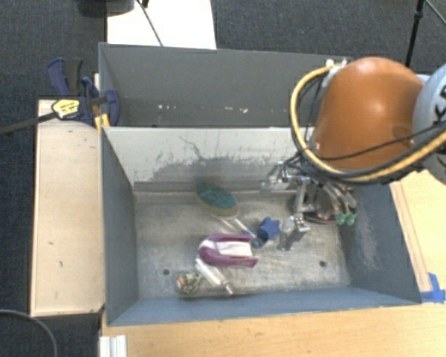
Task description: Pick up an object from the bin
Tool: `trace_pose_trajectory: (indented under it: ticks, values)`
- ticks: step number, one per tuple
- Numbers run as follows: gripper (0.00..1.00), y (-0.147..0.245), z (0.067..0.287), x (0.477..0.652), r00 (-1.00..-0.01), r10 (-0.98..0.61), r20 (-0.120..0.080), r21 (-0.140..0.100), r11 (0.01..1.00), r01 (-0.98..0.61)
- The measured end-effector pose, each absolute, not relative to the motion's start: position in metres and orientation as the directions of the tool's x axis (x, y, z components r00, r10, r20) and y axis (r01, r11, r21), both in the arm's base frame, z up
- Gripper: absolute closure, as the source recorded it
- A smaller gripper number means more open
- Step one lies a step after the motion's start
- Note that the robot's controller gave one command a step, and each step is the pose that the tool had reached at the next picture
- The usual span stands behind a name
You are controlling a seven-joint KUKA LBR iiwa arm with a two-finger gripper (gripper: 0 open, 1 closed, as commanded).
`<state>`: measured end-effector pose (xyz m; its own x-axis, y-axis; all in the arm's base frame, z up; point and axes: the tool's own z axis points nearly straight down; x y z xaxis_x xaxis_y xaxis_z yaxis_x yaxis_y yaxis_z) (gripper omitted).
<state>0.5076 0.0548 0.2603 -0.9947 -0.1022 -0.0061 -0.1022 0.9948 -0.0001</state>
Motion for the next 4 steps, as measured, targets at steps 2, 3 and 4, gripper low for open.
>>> trace_pose_trajectory:
  ticks: [2, 3, 4]
  values:
    - [0.00, 0.056, 0.073, 0.558, -0.997, -0.080, -0.015, 0.000, 0.997, -0.080]
    - [1.00, 0.058, 0.075, 0.559, -0.997, -0.078, -0.020, 0.002, 0.997, -0.079]
    - [1.00, 0.040, 0.213, 0.579, -0.995, -0.096, -0.012, -0.001, 0.995, -0.096]
